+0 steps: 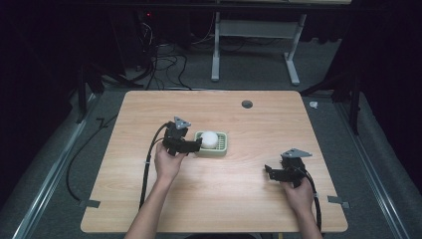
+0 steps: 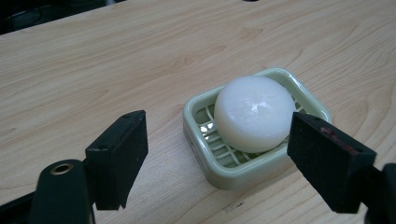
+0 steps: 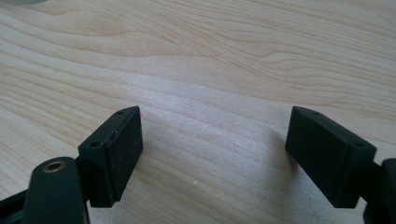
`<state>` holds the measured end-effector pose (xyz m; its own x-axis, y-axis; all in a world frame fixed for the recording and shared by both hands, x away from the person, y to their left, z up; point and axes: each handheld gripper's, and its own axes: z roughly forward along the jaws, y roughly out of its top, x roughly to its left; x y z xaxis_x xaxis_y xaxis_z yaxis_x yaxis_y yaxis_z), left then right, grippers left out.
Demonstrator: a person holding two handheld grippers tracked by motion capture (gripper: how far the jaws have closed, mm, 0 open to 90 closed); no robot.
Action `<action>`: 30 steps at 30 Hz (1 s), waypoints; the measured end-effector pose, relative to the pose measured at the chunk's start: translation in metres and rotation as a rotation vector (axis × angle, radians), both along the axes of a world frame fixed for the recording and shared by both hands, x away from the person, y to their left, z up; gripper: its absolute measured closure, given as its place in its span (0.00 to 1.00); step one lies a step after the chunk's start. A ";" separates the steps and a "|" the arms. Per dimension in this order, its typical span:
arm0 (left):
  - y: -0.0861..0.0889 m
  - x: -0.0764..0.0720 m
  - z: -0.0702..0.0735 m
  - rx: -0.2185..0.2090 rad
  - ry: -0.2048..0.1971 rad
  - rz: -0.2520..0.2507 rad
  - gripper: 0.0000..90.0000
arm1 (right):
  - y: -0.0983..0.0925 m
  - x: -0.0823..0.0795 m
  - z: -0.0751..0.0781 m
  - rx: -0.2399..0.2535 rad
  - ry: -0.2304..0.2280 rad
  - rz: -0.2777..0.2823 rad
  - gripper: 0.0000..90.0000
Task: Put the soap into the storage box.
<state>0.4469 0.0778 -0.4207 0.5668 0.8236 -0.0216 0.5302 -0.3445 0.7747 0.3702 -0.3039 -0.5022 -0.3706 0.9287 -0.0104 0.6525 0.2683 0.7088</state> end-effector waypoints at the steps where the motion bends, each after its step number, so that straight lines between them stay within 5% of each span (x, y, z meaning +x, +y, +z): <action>1: 0.002 -0.001 0.001 -0.004 -0.003 0.003 0.24 | 0.000 0.000 0.000 0.000 0.001 -0.001 0.22; 30: 0.044 -0.028 0.005 -0.035 -0.022 0.050 0.24 | 0.000 0.000 0.000 0.000 0.001 0.001 0.22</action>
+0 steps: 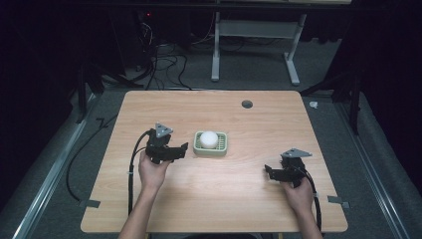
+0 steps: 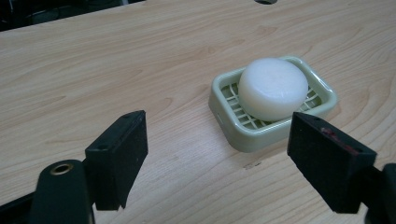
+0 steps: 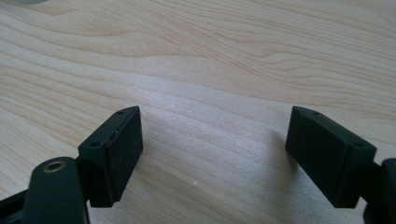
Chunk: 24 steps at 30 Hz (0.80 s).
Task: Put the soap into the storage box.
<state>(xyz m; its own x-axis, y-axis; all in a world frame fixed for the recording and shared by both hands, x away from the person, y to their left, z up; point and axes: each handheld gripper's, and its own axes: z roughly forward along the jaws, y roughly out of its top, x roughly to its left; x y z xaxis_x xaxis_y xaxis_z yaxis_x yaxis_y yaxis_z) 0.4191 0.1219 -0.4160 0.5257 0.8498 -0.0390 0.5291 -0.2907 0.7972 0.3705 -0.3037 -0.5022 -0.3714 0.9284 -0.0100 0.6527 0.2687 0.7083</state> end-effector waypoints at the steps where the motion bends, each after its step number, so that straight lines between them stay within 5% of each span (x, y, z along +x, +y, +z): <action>1: 0.001 -0.001 0.000 -0.002 -0.003 0.001 0.24 | 0.000 0.000 0.000 0.000 0.000 0.000 0.22; 24: 0.027 -0.020 -0.001 -0.040 -0.031 0.051 0.25 | 0.000 0.000 0.000 0.000 0.000 0.000 0.22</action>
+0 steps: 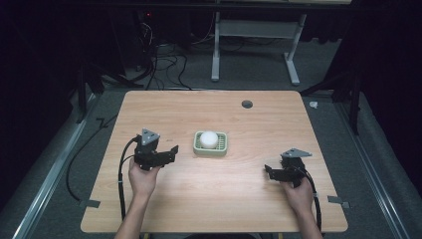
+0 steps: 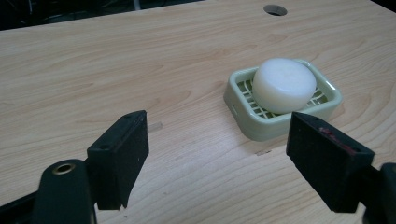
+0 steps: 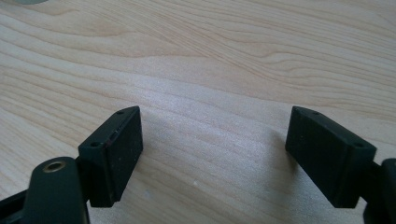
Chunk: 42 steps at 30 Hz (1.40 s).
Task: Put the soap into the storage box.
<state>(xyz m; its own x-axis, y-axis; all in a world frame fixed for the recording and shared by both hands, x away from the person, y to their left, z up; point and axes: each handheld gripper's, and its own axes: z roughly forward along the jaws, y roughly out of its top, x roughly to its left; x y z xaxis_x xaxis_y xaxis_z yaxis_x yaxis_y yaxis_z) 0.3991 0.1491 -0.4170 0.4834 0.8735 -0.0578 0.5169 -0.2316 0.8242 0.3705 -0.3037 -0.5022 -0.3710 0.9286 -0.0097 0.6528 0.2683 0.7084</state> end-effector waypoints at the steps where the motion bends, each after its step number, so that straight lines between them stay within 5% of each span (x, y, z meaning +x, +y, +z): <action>1: 0.002 -0.002 -0.001 -0.001 0.001 0.000 0.25 | 0.000 0.000 0.000 0.000 0.000 0.000 0.22; 42: 0.031 -0.029 -0.027 -0.019 0.055 0.049 0.25 | 0.000 0.000 0.000 -0.002 0.000 0.001 0.22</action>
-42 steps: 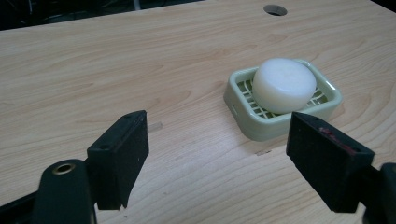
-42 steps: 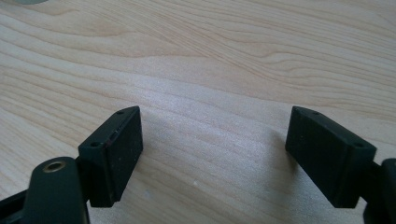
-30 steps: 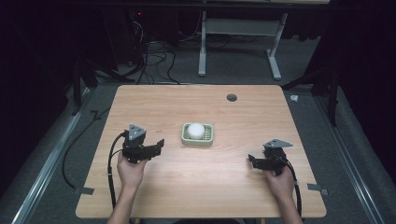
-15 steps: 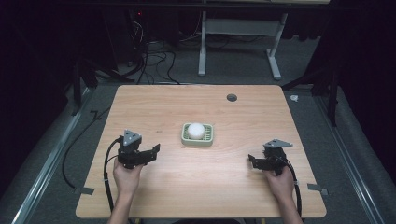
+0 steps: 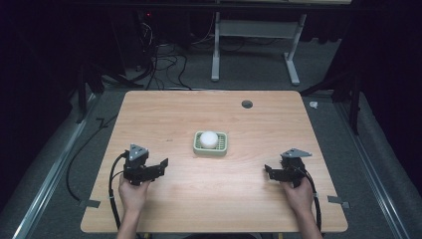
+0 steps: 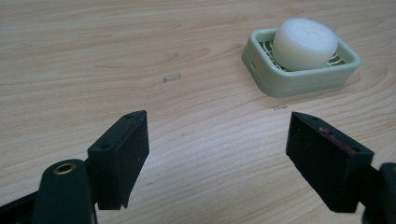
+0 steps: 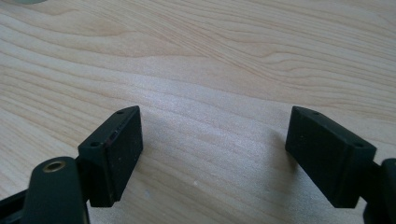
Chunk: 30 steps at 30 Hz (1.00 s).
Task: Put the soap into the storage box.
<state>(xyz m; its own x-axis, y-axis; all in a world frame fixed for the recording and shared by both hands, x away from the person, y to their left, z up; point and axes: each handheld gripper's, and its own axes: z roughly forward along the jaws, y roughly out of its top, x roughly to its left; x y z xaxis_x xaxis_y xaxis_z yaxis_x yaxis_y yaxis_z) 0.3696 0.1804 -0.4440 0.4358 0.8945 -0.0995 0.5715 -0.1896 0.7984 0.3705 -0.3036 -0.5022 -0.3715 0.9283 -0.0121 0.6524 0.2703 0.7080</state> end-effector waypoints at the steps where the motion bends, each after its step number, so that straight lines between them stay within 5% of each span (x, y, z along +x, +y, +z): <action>1: 0.000 0.000 0.000 0.000 0.000 0.000 0.25 | 0.000 0.000 0.000 0.000 0.000 -0.001 0.22; 30: -0.005 -0.007 -0.032 -0.001 0.077 -0.003 0.25 | 0.000 0.000 0.000 0.000 0.000 0.000 0.22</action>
<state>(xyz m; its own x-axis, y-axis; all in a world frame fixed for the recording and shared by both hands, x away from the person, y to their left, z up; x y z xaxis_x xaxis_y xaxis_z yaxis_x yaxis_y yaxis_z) 0.3623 0.1753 -0.4759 0.4293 0.8932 -0.1340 0.6306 -0.1902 0.7524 0.3705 -0.3037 -0.5022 -0.3715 0.9283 -0.0123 0.6524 0.2705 0.7080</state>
